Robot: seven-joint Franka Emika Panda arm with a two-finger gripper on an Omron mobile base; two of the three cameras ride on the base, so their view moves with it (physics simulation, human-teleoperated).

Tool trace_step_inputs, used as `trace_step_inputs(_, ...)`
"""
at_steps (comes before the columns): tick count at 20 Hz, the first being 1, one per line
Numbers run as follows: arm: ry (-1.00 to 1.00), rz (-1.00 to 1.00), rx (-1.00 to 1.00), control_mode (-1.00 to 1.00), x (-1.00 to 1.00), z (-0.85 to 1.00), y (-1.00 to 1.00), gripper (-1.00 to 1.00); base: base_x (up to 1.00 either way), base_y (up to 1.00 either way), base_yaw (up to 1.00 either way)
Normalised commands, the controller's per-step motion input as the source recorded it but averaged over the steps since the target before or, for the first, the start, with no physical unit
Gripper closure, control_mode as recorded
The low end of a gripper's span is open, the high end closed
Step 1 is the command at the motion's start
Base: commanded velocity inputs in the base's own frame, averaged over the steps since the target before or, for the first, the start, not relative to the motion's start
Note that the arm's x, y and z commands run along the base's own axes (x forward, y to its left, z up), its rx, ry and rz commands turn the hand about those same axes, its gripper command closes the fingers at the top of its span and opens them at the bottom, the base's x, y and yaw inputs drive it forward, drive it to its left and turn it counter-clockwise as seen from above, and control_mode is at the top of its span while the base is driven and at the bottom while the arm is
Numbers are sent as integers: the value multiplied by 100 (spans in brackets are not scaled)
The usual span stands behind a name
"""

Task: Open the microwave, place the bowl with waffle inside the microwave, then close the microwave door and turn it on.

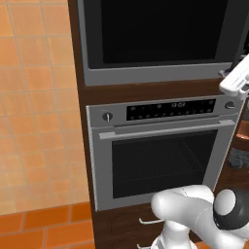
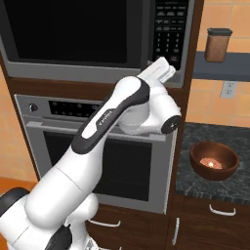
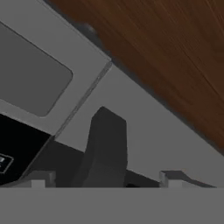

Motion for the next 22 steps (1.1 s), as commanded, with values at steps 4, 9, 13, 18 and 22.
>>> trace_step_inputs(4,-6,33,0,-100,-94,0,58,100,0,0,0)
trace_step_inputs(9,-12,36,0,-100,-100,0,51,100,0,0,0)
trace_step_inputs(13,-8,34,-4,-100,-100,13,46,-100,0,0,0)
trace_step_inputs(18,-11,21,0,-100,-100,17,-51,-100,0,0,0)
trace_step_inputs(22,-4,15,-4,-100,-100,-34,-100,-100,0,0,0)
